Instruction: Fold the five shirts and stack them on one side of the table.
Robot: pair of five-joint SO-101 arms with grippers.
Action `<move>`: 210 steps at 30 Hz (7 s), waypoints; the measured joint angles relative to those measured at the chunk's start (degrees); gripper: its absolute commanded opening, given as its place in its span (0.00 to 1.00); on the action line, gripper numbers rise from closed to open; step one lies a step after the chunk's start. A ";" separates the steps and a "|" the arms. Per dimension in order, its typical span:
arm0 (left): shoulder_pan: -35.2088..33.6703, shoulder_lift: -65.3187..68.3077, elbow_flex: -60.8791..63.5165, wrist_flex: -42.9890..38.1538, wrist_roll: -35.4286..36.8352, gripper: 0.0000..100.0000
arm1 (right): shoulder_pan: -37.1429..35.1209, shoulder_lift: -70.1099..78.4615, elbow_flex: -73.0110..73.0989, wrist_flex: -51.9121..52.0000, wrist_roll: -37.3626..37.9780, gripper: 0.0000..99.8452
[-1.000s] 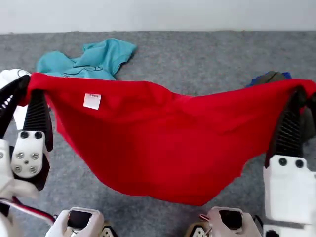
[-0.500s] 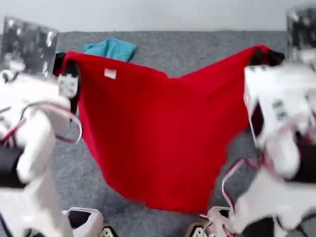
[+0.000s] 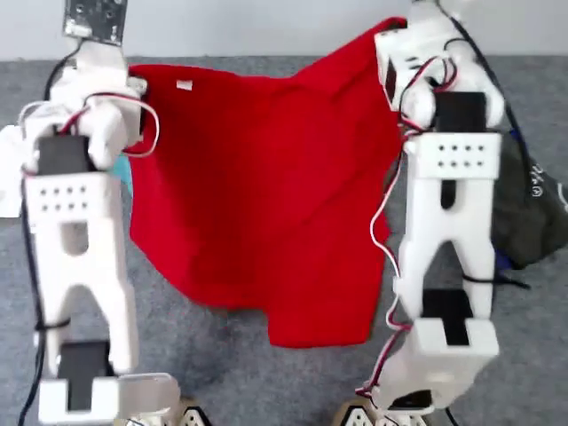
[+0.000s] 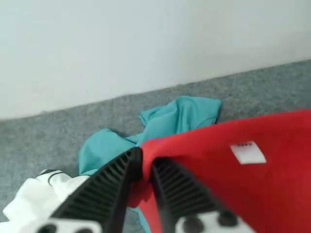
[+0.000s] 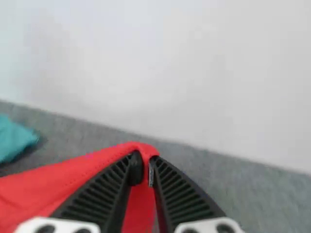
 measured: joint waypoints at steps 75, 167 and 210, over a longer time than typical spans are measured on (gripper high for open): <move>-12.13 14.59 9.58 36.40 -7.82 0.01 | -6.33 -38.68 61.98 36.40 14.86 0.01; -12.22 14.51 13.54 31.12 -8.09 0.02 | -9.93 -2.29 57.41 -8.09 7.91 0.20; -12.22 14.51 16.26 33.23 -8.09 0.02 | -9.85 12.92 43.08 -2.64 13.10 0.04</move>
